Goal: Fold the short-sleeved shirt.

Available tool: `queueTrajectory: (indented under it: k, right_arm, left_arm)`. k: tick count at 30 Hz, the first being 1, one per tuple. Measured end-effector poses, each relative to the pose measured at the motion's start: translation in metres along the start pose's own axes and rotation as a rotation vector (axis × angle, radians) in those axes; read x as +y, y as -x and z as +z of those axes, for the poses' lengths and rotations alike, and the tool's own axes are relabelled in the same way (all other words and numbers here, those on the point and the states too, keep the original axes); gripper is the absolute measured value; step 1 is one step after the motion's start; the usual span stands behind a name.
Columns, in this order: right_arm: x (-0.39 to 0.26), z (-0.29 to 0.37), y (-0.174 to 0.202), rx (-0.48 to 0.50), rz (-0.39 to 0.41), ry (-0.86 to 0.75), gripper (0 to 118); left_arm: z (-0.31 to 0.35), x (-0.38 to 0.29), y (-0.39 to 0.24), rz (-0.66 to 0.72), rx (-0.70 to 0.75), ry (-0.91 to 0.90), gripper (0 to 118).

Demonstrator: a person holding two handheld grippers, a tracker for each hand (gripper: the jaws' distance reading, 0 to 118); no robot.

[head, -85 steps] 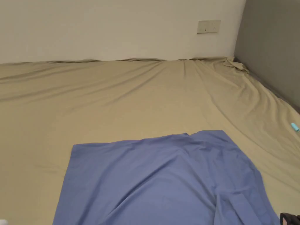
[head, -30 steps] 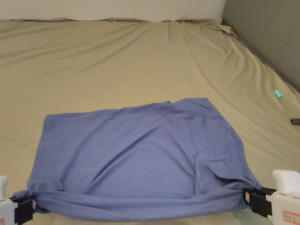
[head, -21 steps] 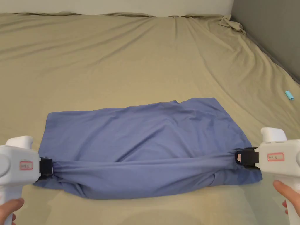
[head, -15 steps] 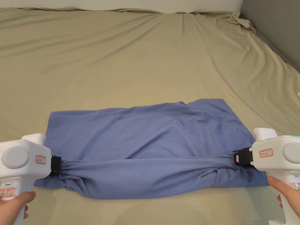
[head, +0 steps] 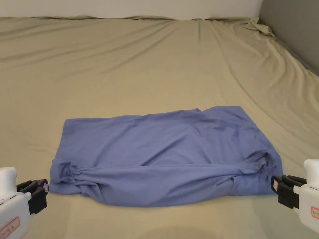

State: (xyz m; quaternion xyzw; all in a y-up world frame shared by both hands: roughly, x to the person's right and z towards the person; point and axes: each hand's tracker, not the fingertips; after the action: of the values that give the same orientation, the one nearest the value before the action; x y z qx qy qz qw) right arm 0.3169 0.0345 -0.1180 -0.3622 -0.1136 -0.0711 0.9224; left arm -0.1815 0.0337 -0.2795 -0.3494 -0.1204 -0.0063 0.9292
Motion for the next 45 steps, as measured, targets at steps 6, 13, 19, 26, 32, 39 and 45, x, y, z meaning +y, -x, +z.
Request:
queueTrajectory:
  k: [6, 13, 19, 26, 32, 39, 45]
  right_arm:
    - [-0.022, 0.013, 0.006, 0.057, -0.007, 0.048, 2]
    - [-0.011, 0.010, 0.006, 0.072, -0.011, 0.044, 2]
    - [0.000, -0.006, 0.010, 0.061, 0.004, 0.069, 2]
    - [0.005, -0.025, 0.016, 0.075, 0.025, 0.102, 2]
    - [0.011, -0.042, 0.007, 0.075, 0.037, 0.137, 30]
    - [0.020, -0.123, -0.055, -0.048, -0.058, 0.280, 118]
    - [0.016, -0.151, -0.071, 0.065, -0.109, 0.347, 31]
  left_arm:
    - [0.001, -0.020, -0.004, -0.108, 0.061, 0.079, 0]
    - [-0.079, 0.003, 0.013, -0.036, -0.019, 0.208, 104]
    - [-0.152, 0.001, 0.015, -0.170, 0.056, 0.341, 103]
    - [-0.131, 0.001, 0.012, -0.063, -0.083, 0.282, 8]
    - [-0.114, 0.005, 0.011, -0.060, -0.042, 0.285, 8]
    - [-0.109, 0.011, 0.006, -0.062, -0.035, 0.306, 8]
    - [-0.111, 0.012, 0.006, -0.050, -0.029, 0.328, 8]
